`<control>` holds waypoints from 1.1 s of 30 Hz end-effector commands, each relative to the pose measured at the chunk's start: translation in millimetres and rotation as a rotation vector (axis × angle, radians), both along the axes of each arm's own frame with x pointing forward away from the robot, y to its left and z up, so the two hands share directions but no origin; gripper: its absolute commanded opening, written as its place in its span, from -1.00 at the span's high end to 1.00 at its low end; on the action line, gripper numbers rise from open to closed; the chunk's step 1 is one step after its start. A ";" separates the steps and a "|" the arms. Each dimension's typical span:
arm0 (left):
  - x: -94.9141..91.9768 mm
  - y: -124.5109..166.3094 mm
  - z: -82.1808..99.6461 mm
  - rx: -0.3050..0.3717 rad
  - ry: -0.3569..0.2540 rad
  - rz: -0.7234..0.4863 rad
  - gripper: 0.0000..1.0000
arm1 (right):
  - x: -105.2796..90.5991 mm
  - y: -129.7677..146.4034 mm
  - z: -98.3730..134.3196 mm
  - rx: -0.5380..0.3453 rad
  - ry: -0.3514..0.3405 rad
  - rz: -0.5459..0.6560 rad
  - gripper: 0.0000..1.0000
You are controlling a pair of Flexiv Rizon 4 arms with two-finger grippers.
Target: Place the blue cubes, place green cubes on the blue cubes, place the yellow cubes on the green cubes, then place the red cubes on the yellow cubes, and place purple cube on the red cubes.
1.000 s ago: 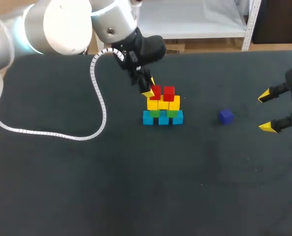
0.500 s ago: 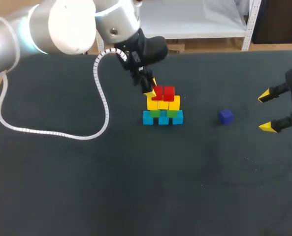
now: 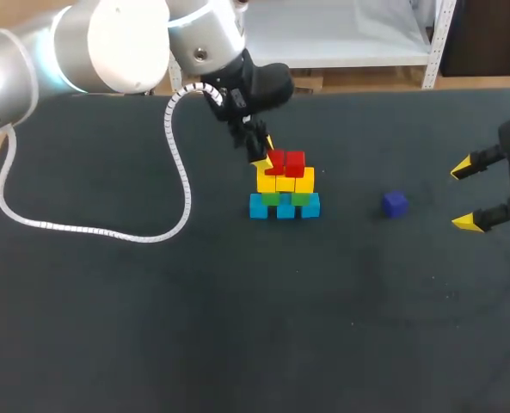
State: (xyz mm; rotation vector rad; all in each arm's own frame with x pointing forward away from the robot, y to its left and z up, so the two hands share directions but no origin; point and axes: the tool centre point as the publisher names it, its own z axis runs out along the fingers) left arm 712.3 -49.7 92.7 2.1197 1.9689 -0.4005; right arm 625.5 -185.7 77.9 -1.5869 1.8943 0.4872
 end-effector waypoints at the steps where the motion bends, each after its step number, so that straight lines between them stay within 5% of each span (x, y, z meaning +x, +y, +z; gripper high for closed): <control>1: 3.1 -0.5 0.5 0.002 0.007 -0.004 1.00 | 1.1 0.1 -0.9 0.003 0.000 0.002 -1.00; 33: 4.1 -1.3 -4.8 -0.006 0.025 -0.007 1.00 | 1.1 0.1 -0.9 0.003 0.000 0.002 -1.00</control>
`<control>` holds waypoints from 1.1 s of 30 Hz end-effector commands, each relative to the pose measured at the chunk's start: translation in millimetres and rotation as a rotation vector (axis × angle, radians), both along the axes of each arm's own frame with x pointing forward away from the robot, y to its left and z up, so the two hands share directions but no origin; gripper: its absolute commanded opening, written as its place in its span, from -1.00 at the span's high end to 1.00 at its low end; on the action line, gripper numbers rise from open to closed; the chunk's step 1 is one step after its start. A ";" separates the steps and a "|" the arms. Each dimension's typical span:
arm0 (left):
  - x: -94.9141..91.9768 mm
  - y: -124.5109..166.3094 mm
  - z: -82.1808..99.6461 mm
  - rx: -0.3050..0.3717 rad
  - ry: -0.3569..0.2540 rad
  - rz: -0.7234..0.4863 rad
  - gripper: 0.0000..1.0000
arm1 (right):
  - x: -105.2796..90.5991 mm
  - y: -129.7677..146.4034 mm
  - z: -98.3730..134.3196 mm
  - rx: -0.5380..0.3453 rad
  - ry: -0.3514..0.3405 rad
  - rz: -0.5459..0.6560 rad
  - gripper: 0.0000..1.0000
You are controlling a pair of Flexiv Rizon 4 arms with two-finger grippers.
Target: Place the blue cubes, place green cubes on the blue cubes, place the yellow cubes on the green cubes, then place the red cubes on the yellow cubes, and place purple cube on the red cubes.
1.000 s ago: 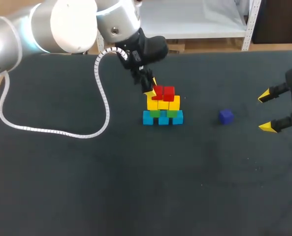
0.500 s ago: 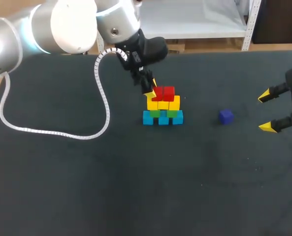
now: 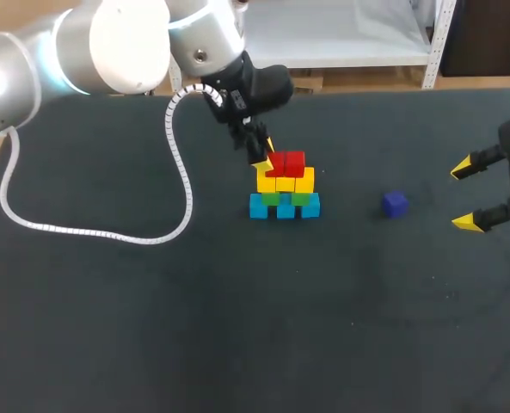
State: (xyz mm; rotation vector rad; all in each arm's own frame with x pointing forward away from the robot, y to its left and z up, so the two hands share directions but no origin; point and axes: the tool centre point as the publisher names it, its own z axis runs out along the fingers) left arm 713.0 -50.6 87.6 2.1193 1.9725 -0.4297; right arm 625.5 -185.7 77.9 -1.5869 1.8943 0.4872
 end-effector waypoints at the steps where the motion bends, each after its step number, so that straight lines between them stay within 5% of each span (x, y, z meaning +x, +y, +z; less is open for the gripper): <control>1: 3.6 -0.4 0.3 0.002 0.007 -0.006 1.00 | 1.1 0.1 -0.9 0.003 0.000 0.002 -1.00; 11: 4.4 -0.1 -0.3 0.001 0.014 -0.010 0.99 | 1.1 0.1 -0.9 0.003 0.000 0.002 -1.00; 33: 5.6 -1.3 -0.9 0.004 0.014 -0.012 0.38 | 1.1 0.1 -0.9 0.003 0.000 0.002 -1.00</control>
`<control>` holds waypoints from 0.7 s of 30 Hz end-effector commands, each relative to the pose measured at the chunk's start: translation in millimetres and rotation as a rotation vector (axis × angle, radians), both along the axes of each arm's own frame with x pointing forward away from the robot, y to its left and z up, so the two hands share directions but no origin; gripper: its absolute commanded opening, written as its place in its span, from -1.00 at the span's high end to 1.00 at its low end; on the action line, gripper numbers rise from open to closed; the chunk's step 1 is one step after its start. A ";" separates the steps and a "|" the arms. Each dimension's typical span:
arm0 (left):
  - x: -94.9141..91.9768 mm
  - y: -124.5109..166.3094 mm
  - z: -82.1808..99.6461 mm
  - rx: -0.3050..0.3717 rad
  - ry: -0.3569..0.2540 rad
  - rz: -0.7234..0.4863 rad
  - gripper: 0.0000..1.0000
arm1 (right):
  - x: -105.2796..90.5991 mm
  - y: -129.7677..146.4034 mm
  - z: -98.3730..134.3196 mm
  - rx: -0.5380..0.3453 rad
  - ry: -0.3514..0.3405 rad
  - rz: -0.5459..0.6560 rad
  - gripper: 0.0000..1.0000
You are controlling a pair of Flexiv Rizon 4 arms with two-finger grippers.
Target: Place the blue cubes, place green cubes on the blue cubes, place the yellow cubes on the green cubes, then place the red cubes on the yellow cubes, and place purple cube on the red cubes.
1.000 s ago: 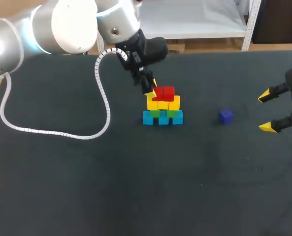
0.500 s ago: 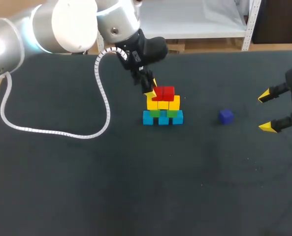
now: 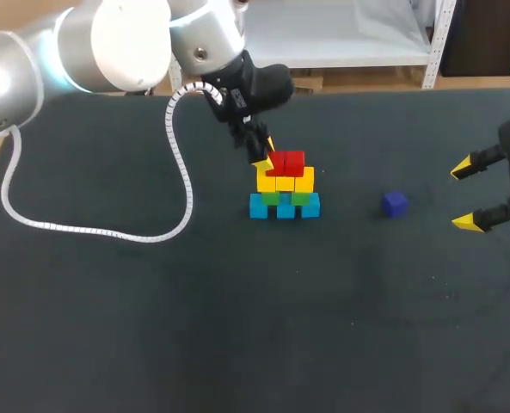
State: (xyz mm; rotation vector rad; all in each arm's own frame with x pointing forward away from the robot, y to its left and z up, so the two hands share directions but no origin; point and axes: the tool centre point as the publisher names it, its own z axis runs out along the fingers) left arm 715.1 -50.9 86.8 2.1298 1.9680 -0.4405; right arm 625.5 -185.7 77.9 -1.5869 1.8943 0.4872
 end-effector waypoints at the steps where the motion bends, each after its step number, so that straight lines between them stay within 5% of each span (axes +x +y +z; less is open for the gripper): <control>1: 3.4 -1.1 -0.1 0.006 0.007 -0.003 0.30 | 1.1 0.1 -0.9 0.003 0.000 0.002 -1.00; 13: 4.3 -0.8 0.2 0.011 0.008 0.001 -0.39 | 1.1 0.1 -0.9 0.003 0.000 0.002 -1.00; 17: 5.3 1.6 2.9 0.007 0.004 0.009 -1.00 | 1.1 0.1 -0.9 0.003 0.000 0.002 -1.00; 21: 7.1 9.6 11.7 -0.040 -0.003 0.032 -1.00 | 1.1 0.1 -0.9 0.003 0.000 0.002 -1.00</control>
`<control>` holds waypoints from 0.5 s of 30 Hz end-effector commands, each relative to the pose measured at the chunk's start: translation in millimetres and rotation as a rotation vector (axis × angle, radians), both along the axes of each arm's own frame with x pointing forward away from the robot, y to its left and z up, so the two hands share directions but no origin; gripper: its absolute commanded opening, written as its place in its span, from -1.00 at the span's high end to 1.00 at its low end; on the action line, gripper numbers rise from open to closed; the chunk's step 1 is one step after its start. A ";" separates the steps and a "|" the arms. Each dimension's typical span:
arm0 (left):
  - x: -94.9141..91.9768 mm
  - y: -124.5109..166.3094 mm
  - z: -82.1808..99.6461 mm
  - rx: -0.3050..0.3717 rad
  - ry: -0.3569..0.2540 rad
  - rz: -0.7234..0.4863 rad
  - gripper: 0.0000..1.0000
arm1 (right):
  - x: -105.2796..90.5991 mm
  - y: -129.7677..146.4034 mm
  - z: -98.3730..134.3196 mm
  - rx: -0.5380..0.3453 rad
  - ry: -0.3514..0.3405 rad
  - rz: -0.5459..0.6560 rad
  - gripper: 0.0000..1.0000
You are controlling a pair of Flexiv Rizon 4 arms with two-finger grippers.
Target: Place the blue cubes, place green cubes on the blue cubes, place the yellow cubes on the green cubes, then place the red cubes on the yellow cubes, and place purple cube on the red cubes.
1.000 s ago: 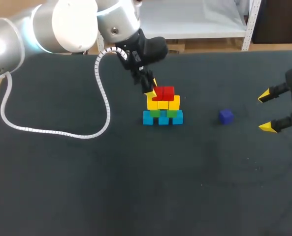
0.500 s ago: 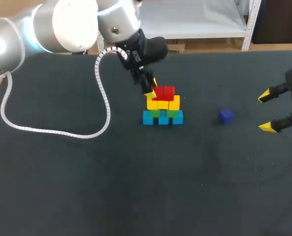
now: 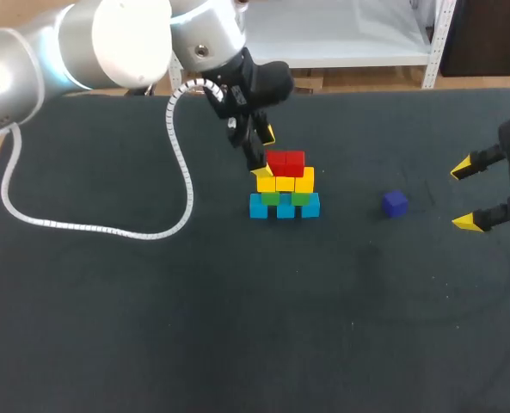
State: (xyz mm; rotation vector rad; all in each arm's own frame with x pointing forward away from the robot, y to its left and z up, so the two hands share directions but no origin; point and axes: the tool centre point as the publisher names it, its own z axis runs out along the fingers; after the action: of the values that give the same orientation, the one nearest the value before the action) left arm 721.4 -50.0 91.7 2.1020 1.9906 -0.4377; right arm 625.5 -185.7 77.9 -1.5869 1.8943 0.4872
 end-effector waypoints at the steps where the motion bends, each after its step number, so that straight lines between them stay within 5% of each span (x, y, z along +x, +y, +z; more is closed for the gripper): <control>1: 0.8 11.8 9.9 -0.043 -0.017 0.011 -1.00 | 1.1 0.1 -0.9 0.003 0.000 0.002 -1.00; 15: -7.5 81.8 45.8 -0.185 -0.080 0.100 -1.00 | 1.1 0.1 -0.9 0.003 0.000 0.002 -1.00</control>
State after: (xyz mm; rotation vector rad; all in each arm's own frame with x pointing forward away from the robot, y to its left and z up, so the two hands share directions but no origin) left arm 732.4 10.7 132.5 1.9501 1.9818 -0.4893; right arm 625.5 -185.7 77.9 -1.5870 1.8942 0.4871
